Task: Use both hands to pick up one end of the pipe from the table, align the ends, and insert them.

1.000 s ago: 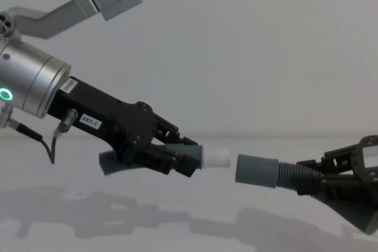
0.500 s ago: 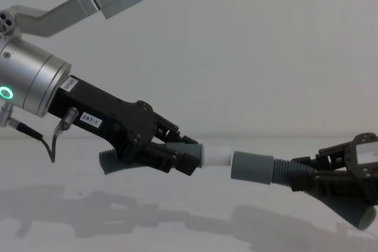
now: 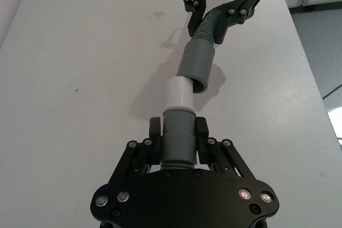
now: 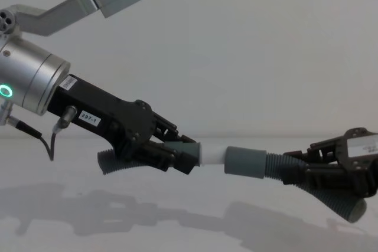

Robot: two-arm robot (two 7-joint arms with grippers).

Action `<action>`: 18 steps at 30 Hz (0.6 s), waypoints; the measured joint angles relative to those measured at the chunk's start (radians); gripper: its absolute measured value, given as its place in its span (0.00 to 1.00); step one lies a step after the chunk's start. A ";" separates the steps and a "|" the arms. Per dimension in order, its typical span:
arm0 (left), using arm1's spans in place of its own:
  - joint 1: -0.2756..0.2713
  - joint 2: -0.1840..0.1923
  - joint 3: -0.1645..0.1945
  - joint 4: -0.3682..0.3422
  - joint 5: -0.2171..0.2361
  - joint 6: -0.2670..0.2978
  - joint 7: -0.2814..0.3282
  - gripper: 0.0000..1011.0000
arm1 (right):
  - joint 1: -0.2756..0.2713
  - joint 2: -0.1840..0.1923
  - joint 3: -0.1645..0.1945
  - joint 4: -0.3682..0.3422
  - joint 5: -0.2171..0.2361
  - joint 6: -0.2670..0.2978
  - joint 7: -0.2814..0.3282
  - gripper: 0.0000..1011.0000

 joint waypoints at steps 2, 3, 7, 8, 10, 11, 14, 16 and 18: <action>-0.002 0.000 0.001 0.002 -0.001 -0.001 -0.001 0.36 | 0.002 -0.001 -0.002 0.002 0.002 -0.001 0.001 0.25; -0.002 0.000 0.002 0.003 -0.001 -0.001 -0.002 0.36 | 0.004 -0.002 -0.003 0.003 0.003 -0.002 0.001 0.25; -0.008 -0.002 0.008 0.011 -0.004 -0.004 -0.007 0.36 | 0.009 -0.003 -0.007 0.007 0.007 -0.004 0.002 0.25; -0.008 -0.002 0.008 0.011 -0.004 -0.004 -0.008 0.36 | 0.010 -0.004 -0.008 0.007 0.007 -0.004 0.003 0.25; -0.011 -0.003 0.011 0.015 -0.006 -0.006 -0.010 0.36 | 0.014 -0.005 -0.010 0.010 0.010 -0.004 0.003 0.25; -0.012 -0.003 0.011 0.015 -0.006 -0.006 -0.011 0.36 | 0.015 -0.005 -0.011 0.011 0.010 -0.005 0.003 0.25; -0.014 -0.004 0.014 0.019 -0.008 -0.007 -0.011 0.36 | 0.019 -0.008 -0.015 0.015 0.014 -0.005 0.004 0.25; -0.016 -0.004 0.015 0.021 -0.010 -0.008 -0.011 0.36 | 0.023 -0.009 -0.017 0.019 0.016 -0.005 0.004 0.25; -0.017 -0.004 0.015 0.023 -0.011 -0.009 -0.011 0.36 | 0.025 -0.010 -0.019 0.022 0.017 -0.005 0.004 0.25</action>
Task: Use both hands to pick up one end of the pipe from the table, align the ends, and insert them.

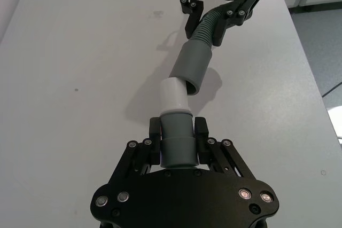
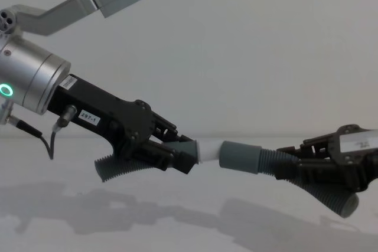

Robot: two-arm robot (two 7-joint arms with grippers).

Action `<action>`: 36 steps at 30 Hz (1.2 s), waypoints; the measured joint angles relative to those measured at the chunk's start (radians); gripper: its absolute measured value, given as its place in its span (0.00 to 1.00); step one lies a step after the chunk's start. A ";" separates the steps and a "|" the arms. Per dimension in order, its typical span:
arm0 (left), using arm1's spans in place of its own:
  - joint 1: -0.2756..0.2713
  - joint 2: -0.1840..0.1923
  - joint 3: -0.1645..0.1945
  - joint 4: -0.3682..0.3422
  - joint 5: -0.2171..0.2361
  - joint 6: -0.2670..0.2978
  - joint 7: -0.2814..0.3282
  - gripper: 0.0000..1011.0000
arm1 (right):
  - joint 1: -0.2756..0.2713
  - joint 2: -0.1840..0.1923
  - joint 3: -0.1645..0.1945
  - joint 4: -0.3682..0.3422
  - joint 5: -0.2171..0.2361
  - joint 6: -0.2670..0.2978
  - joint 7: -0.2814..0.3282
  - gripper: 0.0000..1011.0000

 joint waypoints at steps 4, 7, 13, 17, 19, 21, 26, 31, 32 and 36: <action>-0.002 0.000 0.001 0.003 -0.003 -0.001 0.002 0.36 | 0.007 -0.003 -0.006 0.008 0.004 0.000 0.001 0.25; -0.004 0.001 0.002 0.005 -0.005 -0.002 0.004 0.36 | 0.011 -0.005 -0.009 0.013 0.007 0.000 0.001 0.25; -0.007 0.001 0.005 0.008 -0.008 -0.002 0.009 0.36 | 0.018 -0.007 -0.014 0.022 0.012 0.001 0.000 0.25; -0.010 0.002 0.008 0.009 -0.009 -0.003 0.011 0.36 | 0.023 -0.008 -0.016 0.028 0.017 0.002 -0.001 0.25; -0.012 0.003 0.010 0.010 -0.010 -0.003 0.012 0.36 | 0.024 -0.008 -0.017 0.029 0.019 0.003 -0.001 0.25; -0.014 0.003 0.012 0.011 -0.010 -0.003 0.012 0.36 | 0.026 -0.008 -0.017 0.031 0.023 0.003 -0.002 0.25; -0.019 0.003 0.017 0.014 -0.011 -0.002 0.012 0.36 | 0.030 -0.009 -0.018 0.035 0.031 0.004 -0.003 0.25; -0.025 0.002 0.023 0.018 -0.014 -0.001 0.009 0.36 | 0.036 -0.010 -0.018 0.039 0.043 0.005 -0.004 0.25; -0.026 0.003 0.024 0.018 -0.014 -0.001 0.008 0.36 | 0.037 -0.010 -0.018 0.040 0.044 0.005 -0.004 0.25; -0.028 0.003 0.026 0.018 -0.015 -0.001 0.008 0.36 | 0.040 -0.010 -0.020 0.043 0.049 0.005 -0.004 0.25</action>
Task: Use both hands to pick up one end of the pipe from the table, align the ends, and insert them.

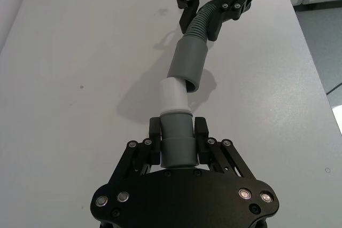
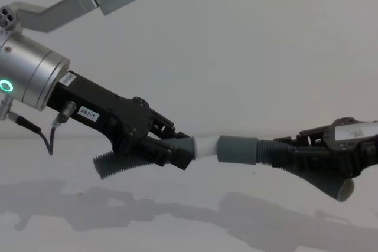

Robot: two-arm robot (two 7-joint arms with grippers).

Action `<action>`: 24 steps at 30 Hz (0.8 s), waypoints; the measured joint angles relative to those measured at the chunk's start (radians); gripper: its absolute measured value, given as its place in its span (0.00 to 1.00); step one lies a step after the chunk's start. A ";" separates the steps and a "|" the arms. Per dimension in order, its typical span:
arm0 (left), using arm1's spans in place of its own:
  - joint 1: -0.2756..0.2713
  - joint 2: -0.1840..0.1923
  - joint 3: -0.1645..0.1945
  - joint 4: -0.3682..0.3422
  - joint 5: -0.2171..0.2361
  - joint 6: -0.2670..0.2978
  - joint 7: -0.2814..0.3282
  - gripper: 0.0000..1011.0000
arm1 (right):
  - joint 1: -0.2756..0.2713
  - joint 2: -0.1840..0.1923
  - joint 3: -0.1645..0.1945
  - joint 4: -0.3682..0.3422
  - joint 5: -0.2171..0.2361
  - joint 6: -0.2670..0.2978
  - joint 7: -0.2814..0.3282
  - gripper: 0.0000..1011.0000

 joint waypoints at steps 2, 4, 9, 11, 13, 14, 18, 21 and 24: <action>0.000 0.000 0.001 0.000 -0.001 0.000 0.000 0.36 | 0.003 -0.001 -0.002 0.003 0.004 0.000 0.000 0.25; -0.001 0.000 0.002 0.000 -0.001 0.001 0.000 0.36 | 0.006 -0.002 -0.004 0.005 0.007 0.000 0.000 0.25; -0.002 0.001 0.002 -0.001 -0.003 0.002 0.000 0.36 | 0.011 -0.004 -0.007 0.010 0.011 0.000 0.000 0.25; -0.002 0.000 0.002 -0.001 -0.004 0.002 0.000 0.36 | 0.013 -0.005 -0.009 0.012 0.014 0.000 -0.001 0.25; -0.002 -0.001 0.003 -0.002 -0.006 0.002 0.000 0.36 | 0.014 -0.006 -0.011 0.013 0.015 0.000 -0.001 0.25; -0.002 -0.001 0.003 -0.002 -0.006 0.002 0.000 0.36 | 0.015 -0.006 -0.011 0.014 0.016 0.000 -0.001 0.25; -0.002 0.000 0.002 -0.002 -0.007 0.002 0.001 0.36 | 0.019 -0.007 -0.015 0.017 0.020 0.001 -0.004 0.25; -0.002 0.000 0.002 -0.002 -0.008 0.002 0.002 0.36 | 0.020 -0.007 -0.018 0.019 0.022 0.002 -0.005 0.25; -0.002 0.000 0.001 -0.002 -0.009 0.002 0.002 0.36 | 0.022 -0.007 -0.021 0.020 0.025 0.002 -0.005 0.25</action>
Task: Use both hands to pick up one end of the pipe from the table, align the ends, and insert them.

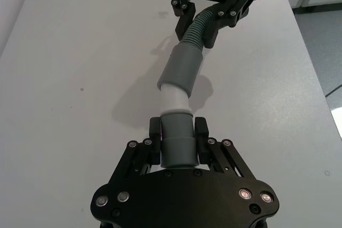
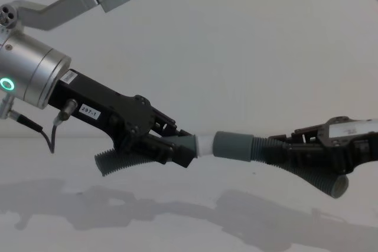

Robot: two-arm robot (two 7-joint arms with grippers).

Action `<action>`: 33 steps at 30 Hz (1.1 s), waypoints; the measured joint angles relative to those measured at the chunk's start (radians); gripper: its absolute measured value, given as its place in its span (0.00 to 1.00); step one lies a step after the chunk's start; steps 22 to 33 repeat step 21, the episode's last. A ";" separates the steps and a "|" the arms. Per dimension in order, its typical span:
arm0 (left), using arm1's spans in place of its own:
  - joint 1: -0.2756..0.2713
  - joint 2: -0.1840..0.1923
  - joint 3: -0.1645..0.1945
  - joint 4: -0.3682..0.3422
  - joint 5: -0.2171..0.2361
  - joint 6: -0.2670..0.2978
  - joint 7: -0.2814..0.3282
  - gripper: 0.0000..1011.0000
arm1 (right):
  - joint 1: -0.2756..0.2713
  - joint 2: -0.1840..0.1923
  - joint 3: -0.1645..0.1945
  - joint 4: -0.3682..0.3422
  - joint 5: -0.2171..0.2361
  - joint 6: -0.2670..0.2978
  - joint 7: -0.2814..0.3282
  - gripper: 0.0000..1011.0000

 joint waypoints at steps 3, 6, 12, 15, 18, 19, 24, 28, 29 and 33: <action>0.000 0.000 -0.001 0.001 -0.001 0.000 0.001 0.36 | 0.002 0.001 -0.003 0.001 0.003 0.001 0.000 0.25; 0.000 0.000 -0.001 0.002 -0.002 0.000 0.002 0.36 | 0.003 0.001 -0.006 0.002 0.005 0.002 0.000 0.25; 0.001 -0.001 -0.002 0.003 -0.003 0.001 0.003 0.36 | 0.006 0.003 -0.010 0.003 0.009 0.004 0.000 0.25; 0.001 -0.001 -0.003 0.004 -0.003 0.001 0.004 0.36 | 0.007 0.003 -0.011 0.004 0.010 0.004 0.001 0.25; 0.001 -0.001 -0.003 0.004 -0.004 0.002 0.004 0.36 | 0.007 0.003 -0.011 0.004 0.011 0.005 0.001 0.25; 0.001 -0.001 -0.003 0.004 -0.004 0.002 0.005 0.36 | 0.007 0.003 -0.012 0.004 0.011 0.005 0.001 0.25; 0.001 -0.002 -0.003 0.004 -0.004 0.002 0.005 0.36 | 0.008 0.004 -0.012 0.004 0.011 0.005 0.001 0.25; 0.001 -0.002 -0.003 0.004 -0.004 0.002 0.005 0.36 | 0.008 0.004 -0.012 0.004 0.011 0.005 0.001 0.25; 0.001 -0.002 -0.003 0.004 -0.004 0.002 0.005 0.36 | 0.008 0.004 -0.012 0.004 0.011 0.005 0.001 0.25; 0.001 -0.002 -0.003 0.004 -0.004 0.002 0.005 0.36 | 0.008 0.004 -0.012 0.004 0.011 0.005 0.001 0.25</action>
